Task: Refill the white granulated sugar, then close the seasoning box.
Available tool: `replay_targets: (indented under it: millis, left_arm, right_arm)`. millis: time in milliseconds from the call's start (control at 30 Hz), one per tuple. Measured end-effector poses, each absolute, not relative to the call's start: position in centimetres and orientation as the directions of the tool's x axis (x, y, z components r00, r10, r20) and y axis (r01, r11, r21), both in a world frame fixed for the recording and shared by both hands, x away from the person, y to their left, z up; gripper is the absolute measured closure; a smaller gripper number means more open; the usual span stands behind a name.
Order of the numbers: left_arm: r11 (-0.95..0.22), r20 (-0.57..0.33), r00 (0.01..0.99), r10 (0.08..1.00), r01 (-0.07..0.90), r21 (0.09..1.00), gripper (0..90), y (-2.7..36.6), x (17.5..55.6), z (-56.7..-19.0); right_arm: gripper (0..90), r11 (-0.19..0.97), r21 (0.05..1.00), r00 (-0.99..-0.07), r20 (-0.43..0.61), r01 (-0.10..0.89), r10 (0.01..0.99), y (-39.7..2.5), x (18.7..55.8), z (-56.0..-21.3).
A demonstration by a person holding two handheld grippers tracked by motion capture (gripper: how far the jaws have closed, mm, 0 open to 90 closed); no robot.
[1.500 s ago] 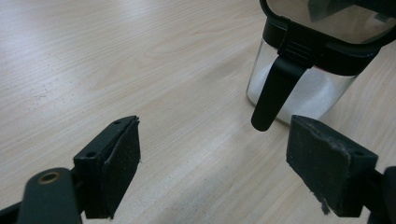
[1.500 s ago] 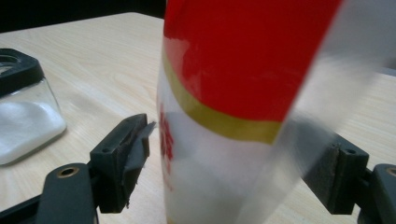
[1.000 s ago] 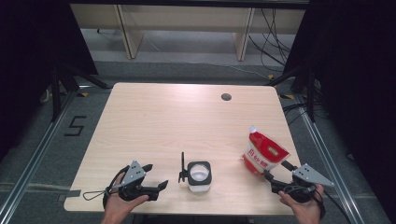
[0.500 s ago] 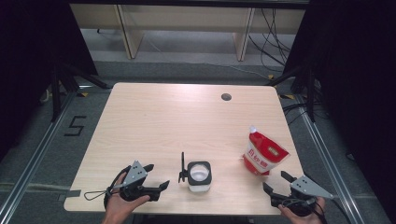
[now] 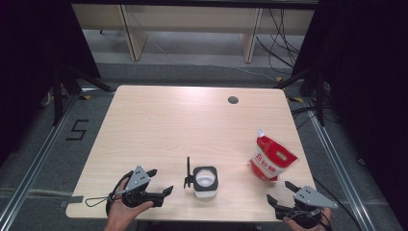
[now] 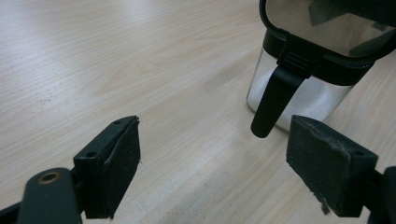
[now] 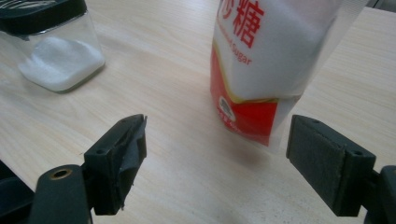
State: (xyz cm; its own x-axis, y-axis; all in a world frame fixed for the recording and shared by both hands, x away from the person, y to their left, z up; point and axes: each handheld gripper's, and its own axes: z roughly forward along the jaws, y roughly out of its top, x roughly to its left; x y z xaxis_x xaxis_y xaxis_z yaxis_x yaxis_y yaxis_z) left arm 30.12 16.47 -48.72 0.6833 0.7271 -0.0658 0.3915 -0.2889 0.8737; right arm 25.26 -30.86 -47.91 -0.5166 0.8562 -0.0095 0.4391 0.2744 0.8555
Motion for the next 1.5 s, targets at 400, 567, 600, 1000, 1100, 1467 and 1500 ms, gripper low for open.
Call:
replay_targets:
  millis: [400,567,600,1000,1100,1467,1500]
  left_arm:
    - [-0.264,-0.091,0.677,0.73,0.403,0.877,17.1,16.4,30.1,-48.8]
    - [-0.275,-0.086,0.681,0.727,0.403,0.873,17.1,16.5,30.1,-48.8]
    - [-0.269,-0.09,0.678,0.729,0.405,0.874,17.1,16.5,30.0,-48.8]
    - [-0.29,-0.067,0.685,0.726,0.392,0.873,17.1,16.7,30.0,-48.7]
    - [-0.248,-0.109,0.675,0.73,0.41,0.878,17.1,16.8,29.8,-48.6]
    - [-0.221,-0.155,0.676,0.72,0.435,0.873,28.1,16.8,29.9,-48.1]
    - [-0.216,-0.162,0.684,0.712,0.433,0.875,34.1,16.7,29.9,-48.1]
  right_arm:
    - [20.8,0.332,0.834,-0.561,-0.032,0.441,0.827,-29.7,24.4,-48.1]
    - [20.8,0.327,0.832,-0.561,-0.023,0.447,0.827,-29.6,24.3,-48.2]
    - [20.8,0.344,0.829,-0.574,-0.034,0.441,0.818,-29.6,24.4,-48.2]
    - [20.9,0.356,0.824,-0.582,-0.04,0.441,0.812,-29.4,24.4,-48.2]
    - [21.0,0.356,0.827,-0.583,-0.043,0.434,0.811,-29.2,24.5,-48.2]
    - [21.0,0.381,0.826,-0.597,-0.069,0.415,0.799,-29.0,24.6,-48.3]
    - [21.0,0.382,0.826,-0.598,-0.069,0.415,0.798,-28.9,24.6,-48.3]
